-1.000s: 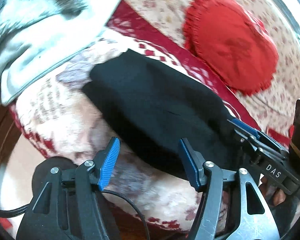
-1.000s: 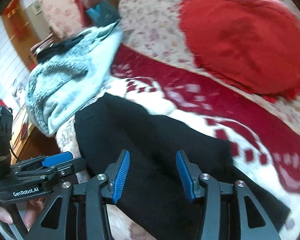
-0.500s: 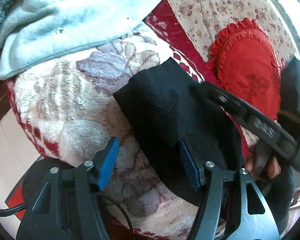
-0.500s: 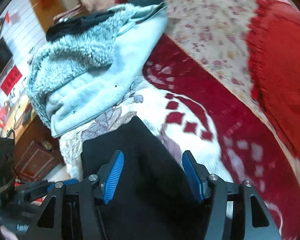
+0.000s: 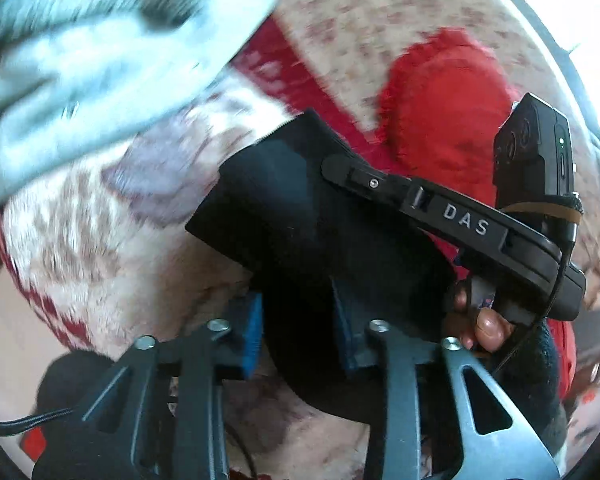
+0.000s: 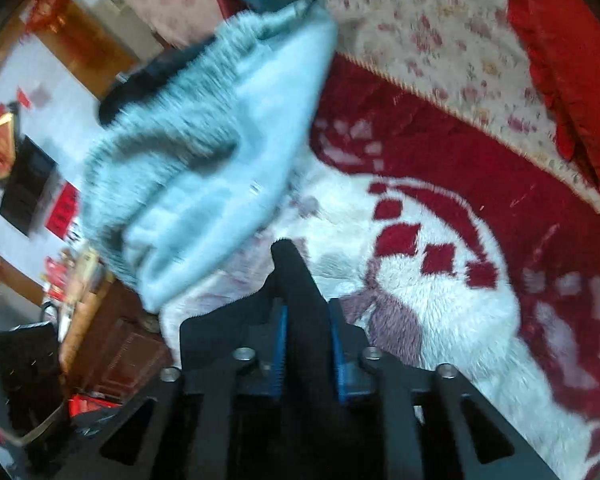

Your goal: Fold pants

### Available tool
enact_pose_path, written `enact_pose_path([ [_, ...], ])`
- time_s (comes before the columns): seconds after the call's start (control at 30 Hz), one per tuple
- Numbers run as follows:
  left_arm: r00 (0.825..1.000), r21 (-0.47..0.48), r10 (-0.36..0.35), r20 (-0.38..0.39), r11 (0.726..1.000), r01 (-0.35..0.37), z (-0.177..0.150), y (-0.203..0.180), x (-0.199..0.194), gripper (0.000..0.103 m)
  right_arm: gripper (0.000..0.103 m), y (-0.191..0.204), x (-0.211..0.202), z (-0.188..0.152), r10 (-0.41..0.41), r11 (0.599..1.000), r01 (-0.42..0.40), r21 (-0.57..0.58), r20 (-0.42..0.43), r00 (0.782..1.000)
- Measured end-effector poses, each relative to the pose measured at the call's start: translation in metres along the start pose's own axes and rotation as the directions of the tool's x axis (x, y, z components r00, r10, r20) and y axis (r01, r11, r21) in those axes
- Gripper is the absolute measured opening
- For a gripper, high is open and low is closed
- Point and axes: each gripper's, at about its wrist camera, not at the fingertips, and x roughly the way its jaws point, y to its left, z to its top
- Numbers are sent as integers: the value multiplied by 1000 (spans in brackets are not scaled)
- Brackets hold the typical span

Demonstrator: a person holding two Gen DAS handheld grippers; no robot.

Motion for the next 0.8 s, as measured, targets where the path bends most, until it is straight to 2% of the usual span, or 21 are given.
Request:
enact_pose_path([
  [0.1, 998, 122, -41, 50, 992, 35, -7, -33, -28, 27, 14, 8, -57, -7, 50, 999, -49, -10, 136, 989],
  [0.23, 989, 271, -126, 77, 957, 101, -26, -81, -57, 27, 14, 13, -131, -31, 38, 999, -38, -3, 264, 964],
  [0.33, 981, 401, -190, 38, 902, 159, -52, -122, -60, 27, 14, 5, -187, -66, -8, 999, -6, 43, 334, 943],
  [0.37, 979, 452, -205, 6, 874, 180, -65, -139, -54, 27, 14, 1, -199, -76, -25, 998, 5, 60, 347, 938],
  [0.43, 975, 504, -215, -58, 836, 214, -86, -160, -40, 27, 14, -12, -223, -103, -82, 992, 39, 124, 360, 929],
  [0.5, 966, 534, -205, -159, 805, 258, -110, -180, -14, 27, 14, -39, -242, -141, -196, 961, 111, 254, 342, 919],
  [0.53, 956, 540, -197, -220, 791, 287, -121, -188, 1, 27, 14, -49, -247, -153, -240, 943, 138, 303, 330, 913],
  [0.6, 943, 570, -141, -301, 767, 296, -146, -202, 26, 27, 15, -77, -260, -186, -398, 855, 246, 457, 273, 876],
  [0.63, 941, 588, -110, -320, 756, 288, -154, -206, 33, 27, 18, -90, -270, -206, -461, 795, 274, 541, 246, 853],
  [0.67, 940, 612, -78, -332, 740, 278, -162, -210, 36, 27, 20, -96, -279, -220, -468, 773, 253, 582, 254, 846],
  [0.73, 940, 630, -89, -328, 721, 288, -163, -213, 27, 27, 45, -97, -295, -238, -459, 759, 194, 621, 301, 836],
  [0.8, 940, 635, -128, -318, 707, 311, -155, -213, 10, 32, 52, -89, -305, -246, -437, 773, 146, 618, 351, 828],
])
